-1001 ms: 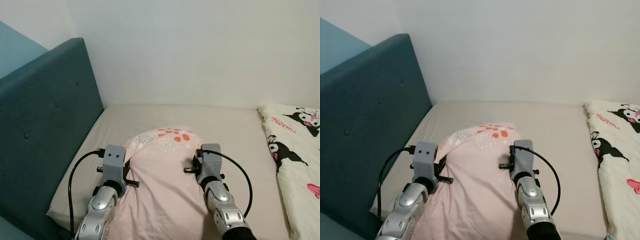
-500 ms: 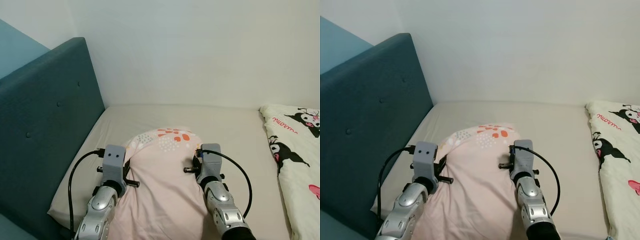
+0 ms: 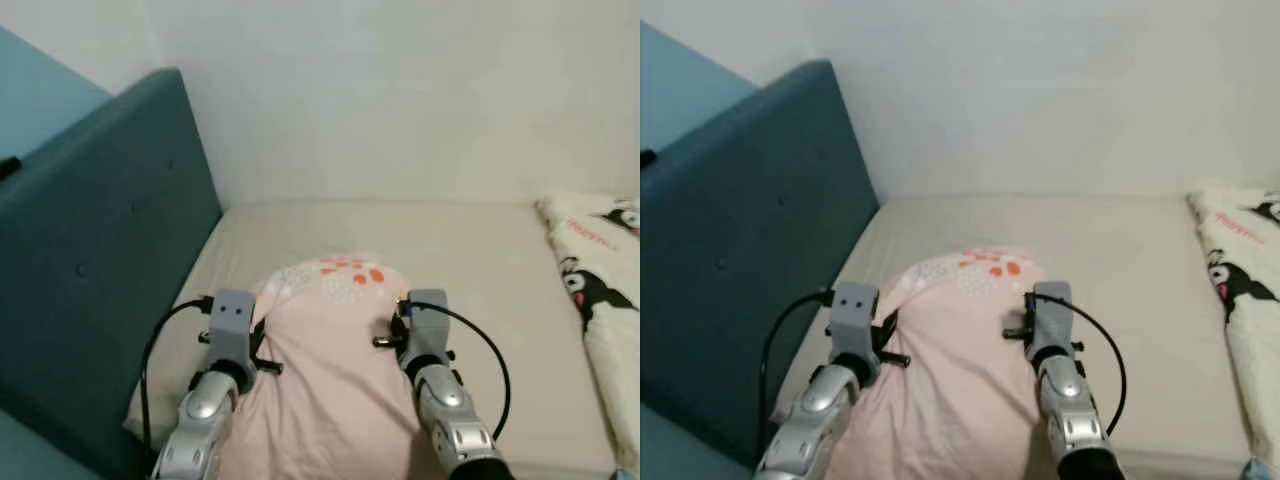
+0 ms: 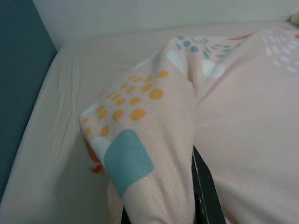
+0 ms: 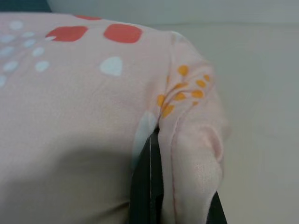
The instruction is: Clean up the room
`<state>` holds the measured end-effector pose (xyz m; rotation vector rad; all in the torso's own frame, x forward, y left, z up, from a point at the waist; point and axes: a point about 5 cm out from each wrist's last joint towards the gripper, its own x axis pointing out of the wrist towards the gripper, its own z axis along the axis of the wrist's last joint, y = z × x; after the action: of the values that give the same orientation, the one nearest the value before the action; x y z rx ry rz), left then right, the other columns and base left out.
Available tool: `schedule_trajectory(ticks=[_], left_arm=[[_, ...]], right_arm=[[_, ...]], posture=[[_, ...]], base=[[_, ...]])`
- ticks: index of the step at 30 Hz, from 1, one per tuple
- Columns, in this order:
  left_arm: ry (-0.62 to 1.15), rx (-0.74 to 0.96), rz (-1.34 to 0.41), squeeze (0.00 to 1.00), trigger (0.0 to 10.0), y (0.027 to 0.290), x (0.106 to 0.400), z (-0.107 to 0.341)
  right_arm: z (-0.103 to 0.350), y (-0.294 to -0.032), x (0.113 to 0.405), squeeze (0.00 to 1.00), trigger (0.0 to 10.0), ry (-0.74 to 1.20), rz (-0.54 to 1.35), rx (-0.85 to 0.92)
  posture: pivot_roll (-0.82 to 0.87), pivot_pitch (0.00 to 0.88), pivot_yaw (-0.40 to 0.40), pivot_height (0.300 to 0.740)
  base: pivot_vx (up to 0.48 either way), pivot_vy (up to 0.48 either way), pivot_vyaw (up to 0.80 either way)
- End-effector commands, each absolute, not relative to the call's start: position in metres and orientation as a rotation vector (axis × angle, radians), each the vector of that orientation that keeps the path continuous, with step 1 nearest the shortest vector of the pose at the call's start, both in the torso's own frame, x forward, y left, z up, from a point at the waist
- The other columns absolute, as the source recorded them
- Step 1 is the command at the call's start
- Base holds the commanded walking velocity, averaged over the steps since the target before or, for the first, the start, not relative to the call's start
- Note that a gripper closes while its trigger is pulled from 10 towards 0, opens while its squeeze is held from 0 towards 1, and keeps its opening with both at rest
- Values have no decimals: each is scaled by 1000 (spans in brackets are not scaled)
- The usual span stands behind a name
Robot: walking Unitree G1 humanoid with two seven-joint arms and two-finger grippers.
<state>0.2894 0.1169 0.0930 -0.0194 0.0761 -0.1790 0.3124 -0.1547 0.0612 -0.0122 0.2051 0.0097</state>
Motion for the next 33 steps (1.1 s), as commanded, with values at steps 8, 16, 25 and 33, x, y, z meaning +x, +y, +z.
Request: schedule_trajectory(ticks=[8, 16, 25, 33], left_arm=[[37, -8, -150, 0, 10000, 128, 290, 100], [19, -3, -149, 0, 10000, 128, 291, 104], [18, 14, -168, 0, 10000, 124, 291, 104], [27, 14, -189, 0, 10000, 120, 290, 103]], right_arm=[[68, -152, 315, 0, 10000, 157, -4, -2], [68, -152, 314, 0, 10000, 154, -8, 1], [69, -153, 314, 0, 10000, 150, -15, 4], [68, -153, 314, 0, 10000, 152, -18, 8]], posture=[[47, 15, 20, 740], [47, 6, 27, 740], [49, 5, 31, 740], [50, 10, 31, 740]], base=[[0, 382, 0], [0, 169, 0], [0, -480, 0], [0, -180, 0]])
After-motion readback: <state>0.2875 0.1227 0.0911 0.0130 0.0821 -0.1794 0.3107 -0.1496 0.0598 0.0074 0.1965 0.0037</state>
